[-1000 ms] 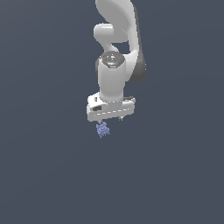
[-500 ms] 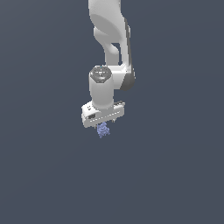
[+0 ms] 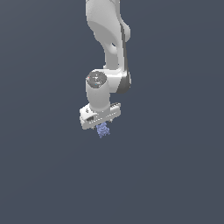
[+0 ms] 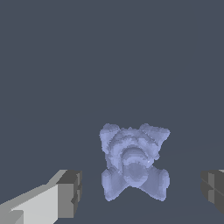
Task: Pick up the object and move it to a goal position.
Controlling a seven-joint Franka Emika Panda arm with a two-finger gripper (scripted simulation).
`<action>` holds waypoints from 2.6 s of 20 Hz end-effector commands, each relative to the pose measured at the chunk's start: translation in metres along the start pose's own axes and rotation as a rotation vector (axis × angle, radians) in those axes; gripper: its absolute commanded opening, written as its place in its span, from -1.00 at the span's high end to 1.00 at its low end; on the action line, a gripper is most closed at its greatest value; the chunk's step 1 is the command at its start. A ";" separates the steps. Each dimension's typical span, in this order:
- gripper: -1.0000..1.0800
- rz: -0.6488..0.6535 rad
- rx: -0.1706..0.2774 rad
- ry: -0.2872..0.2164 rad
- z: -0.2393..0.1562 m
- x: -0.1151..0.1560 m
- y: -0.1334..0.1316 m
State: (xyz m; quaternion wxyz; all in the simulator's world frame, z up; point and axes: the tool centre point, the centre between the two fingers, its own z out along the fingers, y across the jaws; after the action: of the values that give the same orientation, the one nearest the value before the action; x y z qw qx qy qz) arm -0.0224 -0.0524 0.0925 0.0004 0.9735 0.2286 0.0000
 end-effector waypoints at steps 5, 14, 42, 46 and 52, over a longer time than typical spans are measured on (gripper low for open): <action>-0.92 -0.002 0.000 0.000 0.004 -0.001 0.000; -0.92 -0.005 0.001 0.000 0.042 -0.002 0.000; 1.00 -0.006 0.000 0.001 0.037 -0.002 -0.033; 1.00 -0.006 0.000 0.001 0.023 -0.004 -0.064; 1.00 -0.006 -0.001 0.000 -0.003 -0.006 -0.126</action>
State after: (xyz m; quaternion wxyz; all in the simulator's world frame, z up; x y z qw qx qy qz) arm -0.0760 0.0440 0.0885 0.0006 0.9728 0.2316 0.0000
